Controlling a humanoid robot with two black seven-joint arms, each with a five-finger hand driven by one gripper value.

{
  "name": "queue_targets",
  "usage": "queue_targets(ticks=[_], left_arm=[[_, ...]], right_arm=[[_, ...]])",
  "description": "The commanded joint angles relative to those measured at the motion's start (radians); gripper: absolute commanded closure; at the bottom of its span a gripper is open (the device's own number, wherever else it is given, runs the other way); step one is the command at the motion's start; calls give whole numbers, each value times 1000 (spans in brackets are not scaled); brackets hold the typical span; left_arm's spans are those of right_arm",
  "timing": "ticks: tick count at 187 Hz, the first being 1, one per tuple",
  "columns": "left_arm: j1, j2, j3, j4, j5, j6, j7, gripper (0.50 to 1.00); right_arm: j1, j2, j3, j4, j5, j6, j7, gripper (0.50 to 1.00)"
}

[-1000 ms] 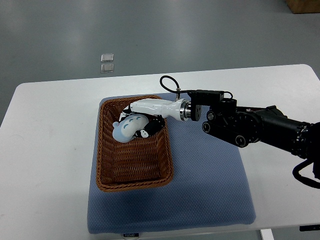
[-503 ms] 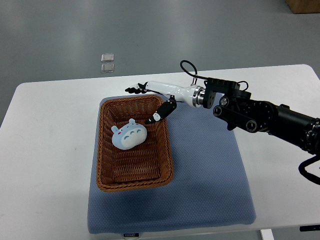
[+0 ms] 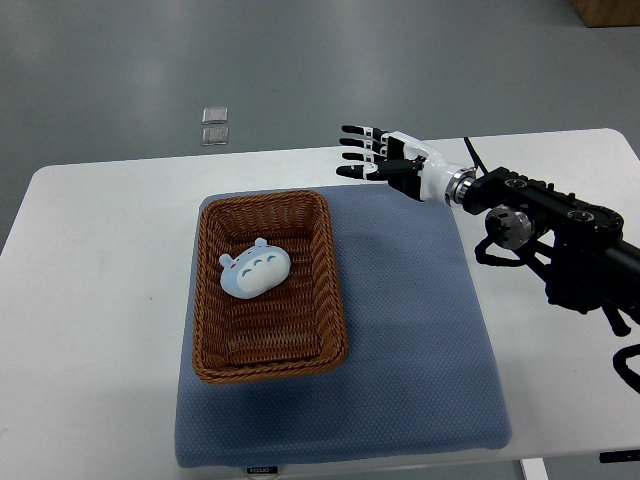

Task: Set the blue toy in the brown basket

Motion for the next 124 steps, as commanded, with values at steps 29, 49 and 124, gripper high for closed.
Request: queue_targets(ticks=[29,49,124], left_arm=[[0,0,0,0,0,0,0,500],[0,0,0,0,0,0,0,500],[0,0,0,0,0,0,0,500]], right_arm=[[-49,1,12,-19,261,-59,-31,583],[-49,0,15,-18,264,-102,-16,583],[-44,-6,20,-18,259,-126,10,583]])
